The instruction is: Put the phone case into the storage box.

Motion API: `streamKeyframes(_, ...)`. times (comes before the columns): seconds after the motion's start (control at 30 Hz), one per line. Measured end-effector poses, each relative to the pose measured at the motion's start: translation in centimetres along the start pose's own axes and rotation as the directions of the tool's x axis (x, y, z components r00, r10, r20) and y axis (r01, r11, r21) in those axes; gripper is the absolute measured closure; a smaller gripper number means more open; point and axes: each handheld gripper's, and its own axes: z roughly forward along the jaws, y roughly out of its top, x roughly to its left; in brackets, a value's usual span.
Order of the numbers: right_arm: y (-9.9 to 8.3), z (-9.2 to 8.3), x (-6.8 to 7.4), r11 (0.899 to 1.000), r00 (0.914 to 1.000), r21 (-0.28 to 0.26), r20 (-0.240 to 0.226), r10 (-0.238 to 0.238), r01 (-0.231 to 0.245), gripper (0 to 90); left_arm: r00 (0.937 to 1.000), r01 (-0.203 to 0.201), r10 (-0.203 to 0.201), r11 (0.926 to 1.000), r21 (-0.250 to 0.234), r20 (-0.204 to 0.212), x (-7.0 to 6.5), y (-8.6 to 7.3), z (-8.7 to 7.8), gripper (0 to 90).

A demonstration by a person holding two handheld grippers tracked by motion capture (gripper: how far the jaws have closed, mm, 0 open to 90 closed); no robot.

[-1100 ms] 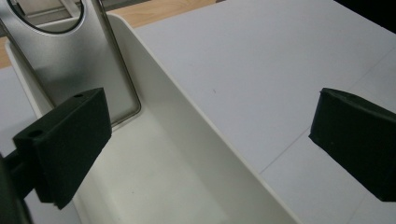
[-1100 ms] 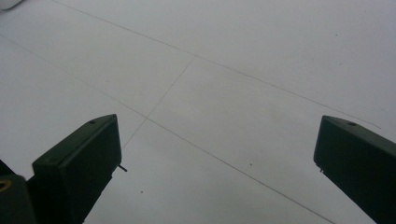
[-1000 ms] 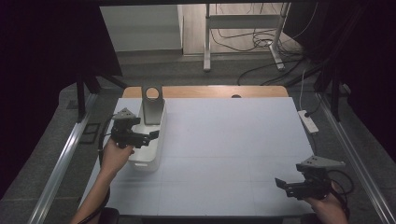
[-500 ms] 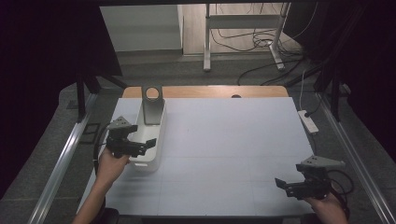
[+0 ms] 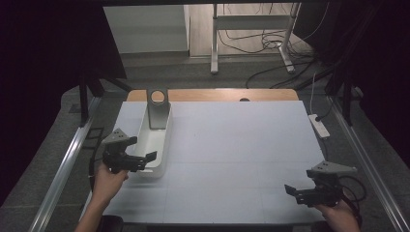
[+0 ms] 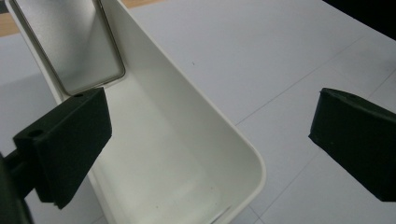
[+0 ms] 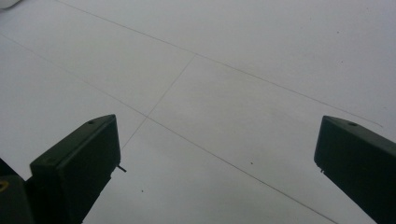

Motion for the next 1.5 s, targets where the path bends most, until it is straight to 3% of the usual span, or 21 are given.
streamKeyframes(0.97, 0.0, 0.0, 0.1, 1.000, 1.0000, -0.006, 0.002, -0.009, 0.009, 1.1, 0.9999, 0.014, -0.014, 0.9998, -0.016, -0.008, -2.2, -3.6, -3.0, 0.0)
streamKeyframes(1.5, 0.0, 0.0, 0.1, 1.000, 0.9999, -0.007, 0.004, -0.010, 0.010, 1.1, 0.9981, 0.017, -0.018, 0.9996, -0.022, -0.060, -3.1, -5.5, -4.6, 0.0)
